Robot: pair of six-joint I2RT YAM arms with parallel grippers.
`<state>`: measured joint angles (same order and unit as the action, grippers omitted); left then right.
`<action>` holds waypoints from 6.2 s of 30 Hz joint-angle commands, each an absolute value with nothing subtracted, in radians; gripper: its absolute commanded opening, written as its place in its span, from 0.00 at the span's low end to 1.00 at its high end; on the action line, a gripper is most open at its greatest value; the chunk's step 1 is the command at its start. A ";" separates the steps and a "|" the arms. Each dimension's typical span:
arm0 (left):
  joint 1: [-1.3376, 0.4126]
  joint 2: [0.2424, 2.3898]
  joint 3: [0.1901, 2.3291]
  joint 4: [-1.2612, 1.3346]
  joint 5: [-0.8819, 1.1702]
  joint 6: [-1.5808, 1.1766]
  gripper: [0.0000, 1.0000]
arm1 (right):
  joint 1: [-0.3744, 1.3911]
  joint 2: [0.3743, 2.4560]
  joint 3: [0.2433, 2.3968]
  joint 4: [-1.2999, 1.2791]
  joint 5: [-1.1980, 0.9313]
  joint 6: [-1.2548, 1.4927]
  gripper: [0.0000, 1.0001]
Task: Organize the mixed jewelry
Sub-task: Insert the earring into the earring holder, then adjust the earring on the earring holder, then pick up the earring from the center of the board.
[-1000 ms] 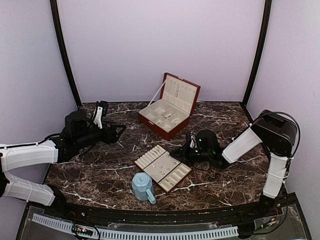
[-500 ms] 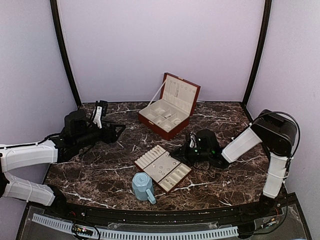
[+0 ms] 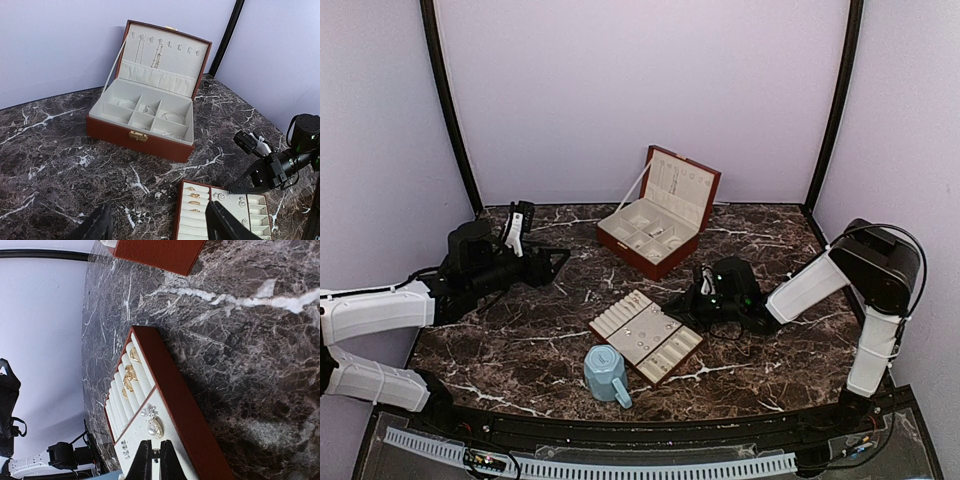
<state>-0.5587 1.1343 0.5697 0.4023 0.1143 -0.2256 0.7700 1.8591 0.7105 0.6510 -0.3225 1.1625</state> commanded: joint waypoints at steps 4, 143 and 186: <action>-0.554 1.103 0.551 0.396 0.107 -0.229 0.66 | 0.771 1.870 0.727 0.664 -0.335 1.154 0.00; -0.011 1.144 0.826 -0.053 0.249 -0.155 0.95 | 0.489 1.284 0.610 -0.121 -0.044 0.642 0.76; -0.003 1.144 0.813 -0.062 0.191 -0.047 0.93 | 0.408 1.756 1.020 -0.311 0.270 0.527 0.28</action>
<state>-0.0074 1.1526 0.8017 -0.0608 0.1749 -0.0521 0.4210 1.7287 0.9894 -0.3202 0.2188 0.5388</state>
